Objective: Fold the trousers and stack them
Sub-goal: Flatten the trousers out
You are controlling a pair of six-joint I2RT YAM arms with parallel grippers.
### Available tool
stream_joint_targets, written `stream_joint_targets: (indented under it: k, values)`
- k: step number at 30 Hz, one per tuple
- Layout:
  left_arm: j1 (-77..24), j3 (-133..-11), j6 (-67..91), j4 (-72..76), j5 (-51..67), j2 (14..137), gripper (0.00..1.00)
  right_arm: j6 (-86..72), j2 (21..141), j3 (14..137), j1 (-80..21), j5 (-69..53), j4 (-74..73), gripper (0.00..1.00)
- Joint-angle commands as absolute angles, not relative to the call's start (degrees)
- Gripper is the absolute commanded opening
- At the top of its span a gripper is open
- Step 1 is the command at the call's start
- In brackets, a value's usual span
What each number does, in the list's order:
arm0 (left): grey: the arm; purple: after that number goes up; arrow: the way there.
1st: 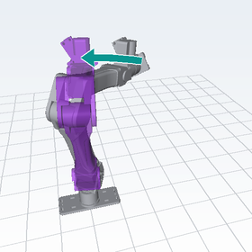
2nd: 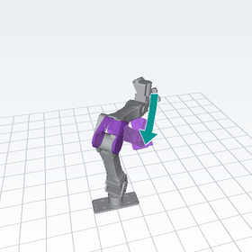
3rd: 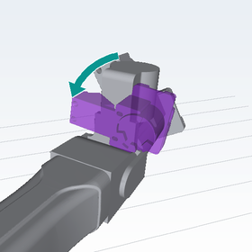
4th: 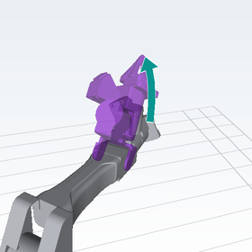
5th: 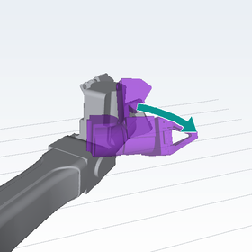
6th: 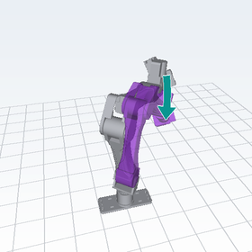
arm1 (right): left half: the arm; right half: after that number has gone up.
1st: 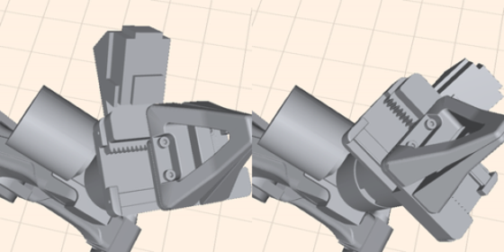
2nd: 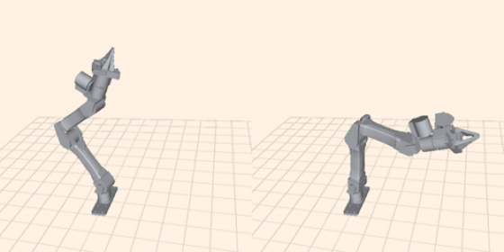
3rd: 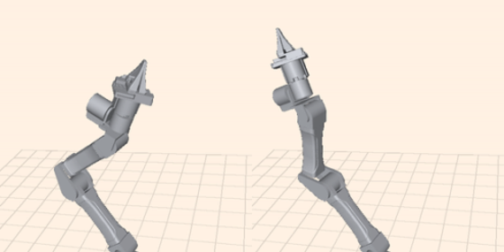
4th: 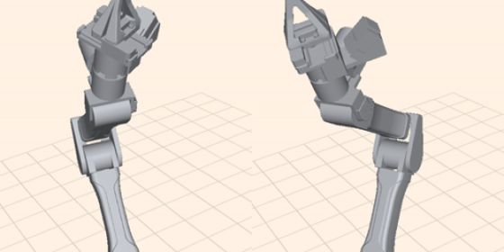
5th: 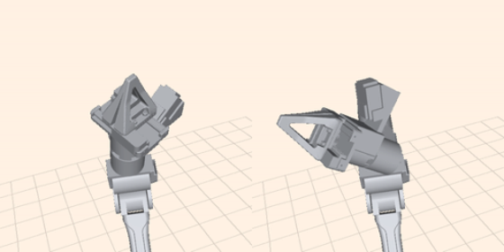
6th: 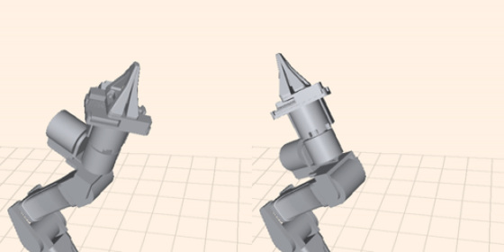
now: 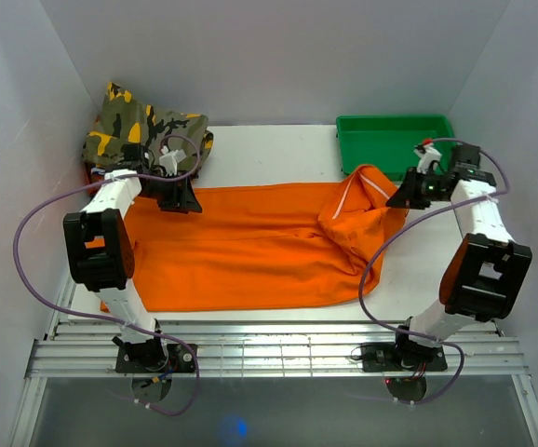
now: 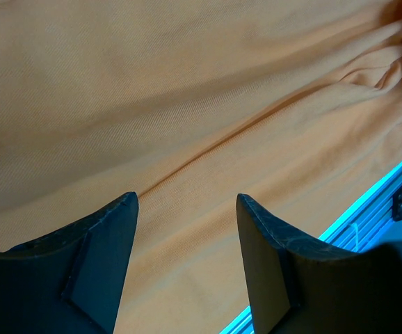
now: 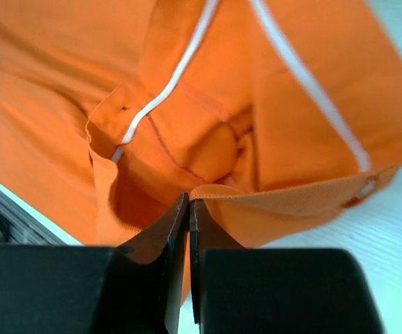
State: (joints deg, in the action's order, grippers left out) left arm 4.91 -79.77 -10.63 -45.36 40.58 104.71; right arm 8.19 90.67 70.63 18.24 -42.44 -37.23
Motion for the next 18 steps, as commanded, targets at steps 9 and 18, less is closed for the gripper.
stream_joint_targets:
  k: [9, 18]
  values:
    - [3.5, -76.3, -13.4, -47.3, 41.7, 102.4, 0.68, 23.2, 100.2, 77.3, -18.2, -25.5, -52.1, 0.08]
    - [3.5, -73.3, -13.4, -46.4, 43.4, 100.9, 0.68, 27.6, 91.8, 76.0, -20.3, -19.1, -54.1, 0.65]
